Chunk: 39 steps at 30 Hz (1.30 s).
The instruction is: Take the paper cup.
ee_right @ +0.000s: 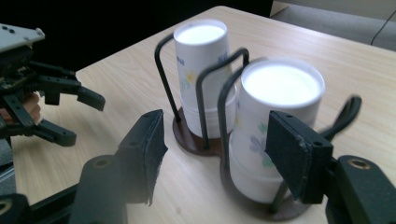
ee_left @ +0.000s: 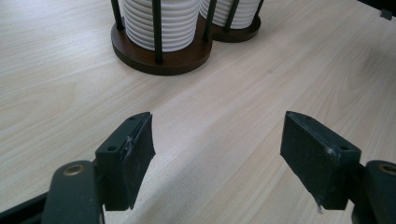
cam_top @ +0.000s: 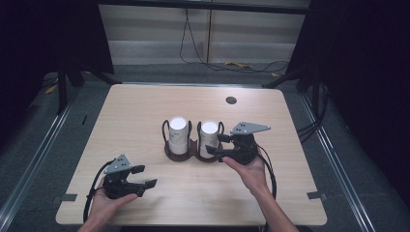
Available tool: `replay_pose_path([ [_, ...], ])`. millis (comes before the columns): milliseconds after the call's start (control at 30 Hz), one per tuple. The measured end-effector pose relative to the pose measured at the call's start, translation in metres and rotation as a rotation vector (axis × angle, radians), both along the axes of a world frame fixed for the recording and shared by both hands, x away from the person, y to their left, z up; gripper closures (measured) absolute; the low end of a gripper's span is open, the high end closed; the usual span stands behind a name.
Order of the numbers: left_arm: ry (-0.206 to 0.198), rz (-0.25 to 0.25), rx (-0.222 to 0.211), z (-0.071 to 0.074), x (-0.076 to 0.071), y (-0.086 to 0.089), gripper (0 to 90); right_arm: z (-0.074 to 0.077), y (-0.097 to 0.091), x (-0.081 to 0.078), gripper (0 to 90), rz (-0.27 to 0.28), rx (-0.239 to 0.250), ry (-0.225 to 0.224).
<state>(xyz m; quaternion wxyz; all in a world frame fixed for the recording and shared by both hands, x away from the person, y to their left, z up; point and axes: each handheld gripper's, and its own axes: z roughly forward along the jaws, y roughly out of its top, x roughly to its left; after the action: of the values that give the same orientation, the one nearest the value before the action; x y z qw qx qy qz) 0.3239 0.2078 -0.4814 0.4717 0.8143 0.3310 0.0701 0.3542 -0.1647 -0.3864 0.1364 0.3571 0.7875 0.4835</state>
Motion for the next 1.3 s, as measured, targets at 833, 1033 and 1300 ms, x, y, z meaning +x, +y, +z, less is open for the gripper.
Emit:
replay_pose_path([
  [833,0.001,-0.012,0.017,0.0,0.0,-0.001,24.5,0.038,0.076,0.073,32.8,0.129,-0.184,0.09],
  [1033,0.003,-0.013,0.015,0.0,0.0,0.0,24.5,0.044,0.091,0.084,36.3,0.147,-0.235,0.095],
  [1300,0.003,-0.01,0.006,0.0,0.0,0.0,24.6,0.044,0.106,0.099,32.9,0.194,-0.317,0.126],
])
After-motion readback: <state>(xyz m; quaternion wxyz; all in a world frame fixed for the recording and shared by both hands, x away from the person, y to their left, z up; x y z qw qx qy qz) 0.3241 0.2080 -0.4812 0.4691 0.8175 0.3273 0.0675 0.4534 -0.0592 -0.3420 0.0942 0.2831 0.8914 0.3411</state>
